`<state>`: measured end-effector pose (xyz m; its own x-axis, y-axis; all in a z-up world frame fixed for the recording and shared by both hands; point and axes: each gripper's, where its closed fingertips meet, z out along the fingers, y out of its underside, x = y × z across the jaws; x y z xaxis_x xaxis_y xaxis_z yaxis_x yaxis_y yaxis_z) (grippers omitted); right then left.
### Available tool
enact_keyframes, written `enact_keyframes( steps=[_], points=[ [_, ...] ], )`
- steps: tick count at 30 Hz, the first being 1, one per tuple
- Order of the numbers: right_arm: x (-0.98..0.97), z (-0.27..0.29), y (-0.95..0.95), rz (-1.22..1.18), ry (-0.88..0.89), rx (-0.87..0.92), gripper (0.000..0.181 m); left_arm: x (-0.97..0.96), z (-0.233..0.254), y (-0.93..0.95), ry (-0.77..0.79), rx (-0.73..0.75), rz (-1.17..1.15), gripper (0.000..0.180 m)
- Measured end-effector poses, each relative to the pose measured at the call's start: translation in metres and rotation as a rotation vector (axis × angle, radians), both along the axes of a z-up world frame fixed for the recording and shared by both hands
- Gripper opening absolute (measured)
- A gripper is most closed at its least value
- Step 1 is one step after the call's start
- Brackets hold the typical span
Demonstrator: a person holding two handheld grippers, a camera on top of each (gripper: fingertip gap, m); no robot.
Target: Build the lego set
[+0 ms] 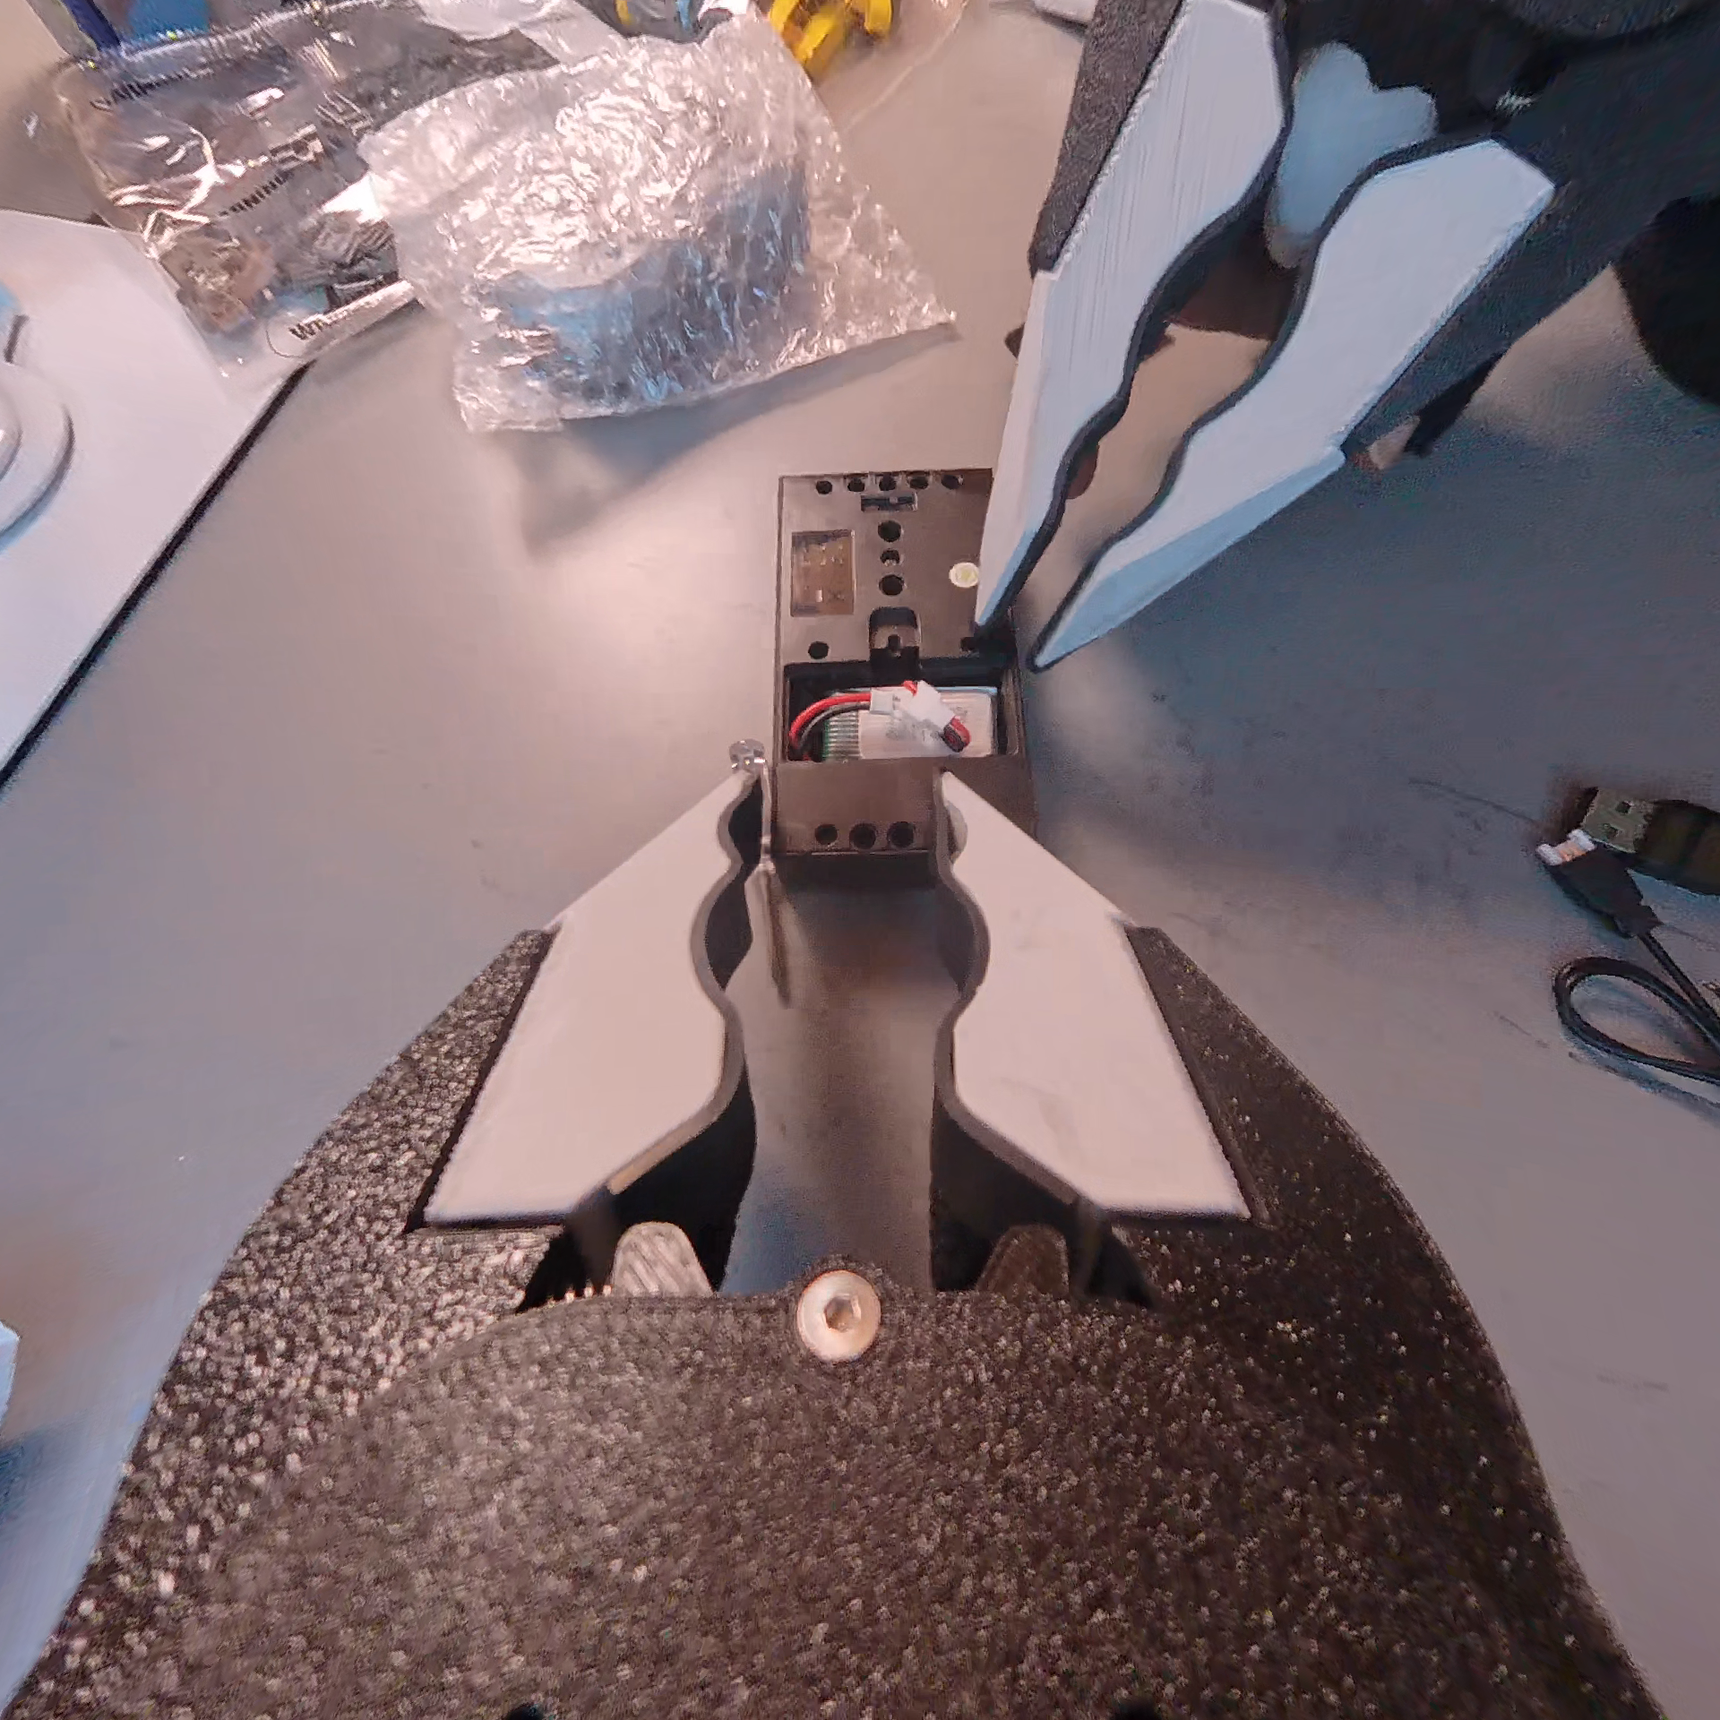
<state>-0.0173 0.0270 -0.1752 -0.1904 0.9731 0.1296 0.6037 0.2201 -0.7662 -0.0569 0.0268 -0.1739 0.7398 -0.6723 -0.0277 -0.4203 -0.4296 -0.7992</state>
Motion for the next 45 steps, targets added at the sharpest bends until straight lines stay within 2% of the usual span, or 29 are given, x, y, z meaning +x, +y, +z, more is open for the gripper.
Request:
enact_keyframes(
  steps=[2, 8, 14, 17, 20, 23, 31, 37, 41, 45],
  points=[
    [0.004, 0.0, 0.003, 0.011, 0.007, -0.016, 0.005, 0.009, -0.001, -0.007, -0.017, -0.028, -0.033, 0.031],
    [0.023, 0.0, 0.01, 0.05, -0.004, -0.075, 0.006, 0.035, -0.001, -0.025, -0.029, -0.071, -0.131, 0.035],
    [0.034, 0.001, 0.016, 0.046, -0.034, -0.105, 0.008, 0.068, 0.003, -0.052, -0.138, -0.159, -0.308, 0.033],
    [0.035, 0.009, 0.011, 0.061, -0.018, -0.115, 0.009, 0.068, 0.014, -0.051, -0.155, -0.106, -0.335, 0.03],
    [0.032, 0.014, -0.003, 0.076, -0.024, -0.161, 0.01, 0.052, 0.027, -0.029, -0.216, -0.059, -0.215, 0.03],
    [0.027, 0.009, -0.009, 0.034, -0.06, -0.203, 0.01, 0.041, 0.018, -0.013, -0.152, -0.038, -0.15, 0.028],
    [0.026, -0.004, -0.008, -0.052, -0.144, -0.258, 0.009, 0.051, -0.003, -0.006, 0.067, -0.045, -0.242, 0.015],
    [0.027, -0.005, -0.011, -0.019, -0.149, -0.224, 0.005, 0.052, -0.004, -0.009, 0.154, -0.063, -0.311, 0.017],
    [0.03, -0.004, -0.016, 0.057, -0.143, -0.176, 0.002, 0.052, -0.004, -0.014, 0.203, -0.078, -0.395, 0.008],
    [0.031, -0.004, -0.018, 0.095, -0.127, -0.185, 0.002, 0.055, -0.008, -0.017, 0.235, -0.083, -0.468, 0.008]
  ],
)
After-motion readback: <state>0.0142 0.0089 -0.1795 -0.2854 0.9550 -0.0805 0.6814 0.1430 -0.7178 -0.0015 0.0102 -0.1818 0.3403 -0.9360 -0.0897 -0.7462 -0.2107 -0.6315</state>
